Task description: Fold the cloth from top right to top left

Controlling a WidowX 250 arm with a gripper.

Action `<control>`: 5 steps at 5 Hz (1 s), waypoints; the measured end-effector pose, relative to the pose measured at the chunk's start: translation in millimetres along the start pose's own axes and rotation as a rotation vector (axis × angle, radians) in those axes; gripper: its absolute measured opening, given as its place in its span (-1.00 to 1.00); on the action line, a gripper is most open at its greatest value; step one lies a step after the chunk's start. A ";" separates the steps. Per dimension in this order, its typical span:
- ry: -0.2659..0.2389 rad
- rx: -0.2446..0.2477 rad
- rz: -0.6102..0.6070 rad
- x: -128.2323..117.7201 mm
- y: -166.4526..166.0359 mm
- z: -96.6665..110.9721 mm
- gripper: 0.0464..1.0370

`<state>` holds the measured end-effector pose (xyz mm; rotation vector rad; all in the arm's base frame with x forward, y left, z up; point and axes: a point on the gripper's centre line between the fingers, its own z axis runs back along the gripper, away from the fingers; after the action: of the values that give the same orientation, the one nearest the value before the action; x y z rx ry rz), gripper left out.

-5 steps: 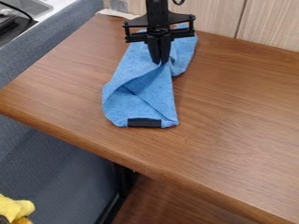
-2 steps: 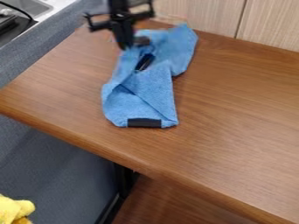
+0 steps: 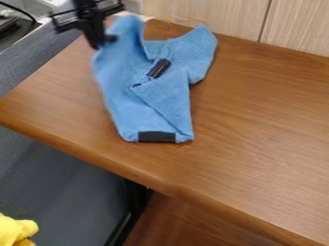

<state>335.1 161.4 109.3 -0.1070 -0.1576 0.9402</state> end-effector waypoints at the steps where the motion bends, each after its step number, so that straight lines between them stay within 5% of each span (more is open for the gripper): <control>1: -0.012 0.025 0.094 13.6 30.6 -5.1 -0.98; 2: -0.015 0.049 0.169 21.3 51.3 -14.0 -0.94; 3: -0.006 0.073 0.219 21.5 57.2 -19.1 -0.64; 5: 0.016 0.098 0.227 18.3 60.7 -21.3 0.50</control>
<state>301.4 211.3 80.3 -0.0427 -0.0853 1.1716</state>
